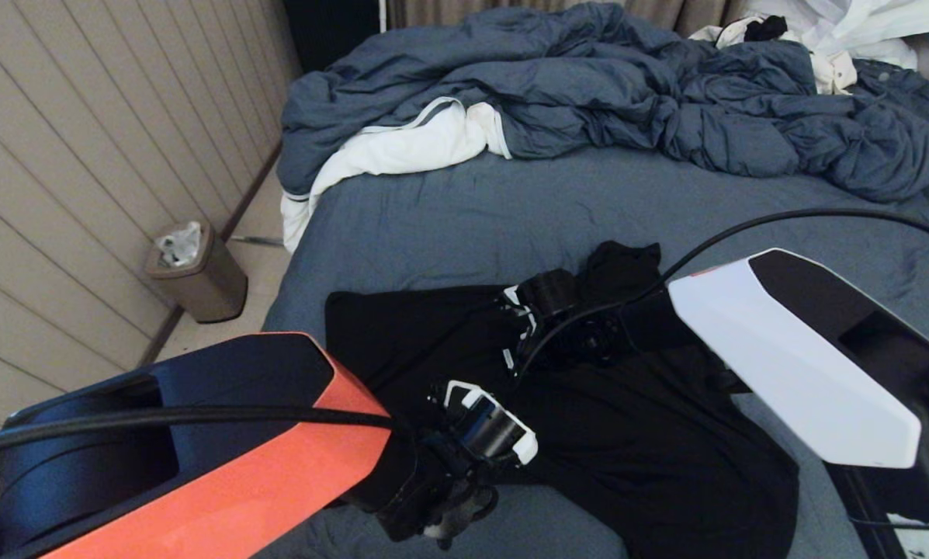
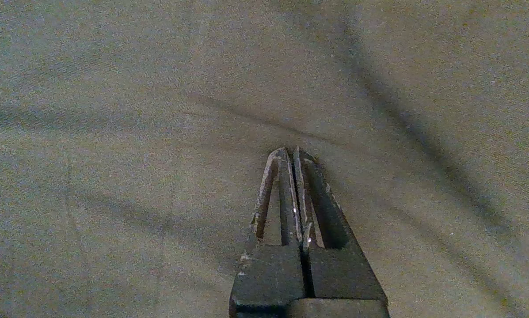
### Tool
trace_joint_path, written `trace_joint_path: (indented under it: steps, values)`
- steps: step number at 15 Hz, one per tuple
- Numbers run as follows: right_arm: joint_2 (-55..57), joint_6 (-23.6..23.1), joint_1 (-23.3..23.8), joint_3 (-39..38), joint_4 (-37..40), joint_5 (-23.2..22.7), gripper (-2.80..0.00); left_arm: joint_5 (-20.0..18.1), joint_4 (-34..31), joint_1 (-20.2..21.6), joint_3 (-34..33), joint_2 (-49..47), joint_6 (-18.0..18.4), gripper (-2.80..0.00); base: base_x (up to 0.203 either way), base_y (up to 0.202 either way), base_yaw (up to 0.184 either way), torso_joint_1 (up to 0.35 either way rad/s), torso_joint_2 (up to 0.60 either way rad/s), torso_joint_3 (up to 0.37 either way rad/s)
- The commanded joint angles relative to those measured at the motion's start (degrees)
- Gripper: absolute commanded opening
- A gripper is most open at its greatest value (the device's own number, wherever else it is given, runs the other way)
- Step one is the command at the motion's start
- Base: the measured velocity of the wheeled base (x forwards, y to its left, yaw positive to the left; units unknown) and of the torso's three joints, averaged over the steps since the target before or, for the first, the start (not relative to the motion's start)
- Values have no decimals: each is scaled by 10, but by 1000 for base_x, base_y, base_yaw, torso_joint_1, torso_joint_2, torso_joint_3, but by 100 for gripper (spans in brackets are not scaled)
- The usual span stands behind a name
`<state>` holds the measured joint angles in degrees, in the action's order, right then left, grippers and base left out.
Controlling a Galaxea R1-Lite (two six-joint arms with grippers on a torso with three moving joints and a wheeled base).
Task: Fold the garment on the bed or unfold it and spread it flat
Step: Unford the black T-shirt
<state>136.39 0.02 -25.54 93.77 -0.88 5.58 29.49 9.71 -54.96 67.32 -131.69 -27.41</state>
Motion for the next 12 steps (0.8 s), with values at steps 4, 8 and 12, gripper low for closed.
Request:
trace_joint_path:
  steps: [4, 8, 12]
  values:
    - [2, -1, 4, 5, -1, 0, -280, 2, 24, -91, -153, 96, -8, -280, 0, 0, 0, 0, 0, 0]
    - [1, 0, 3, 4, 0, 0, -280, 14, 29, -74, -134, 116, -21, -280, 0, 0, 0, 0, 0, 0]
    - [-5, 0, 5, 8, 0, 0, -280, -16, 29, 55, -48, 74, -18, -280, 0, 0, 0, 0, 0, 0]
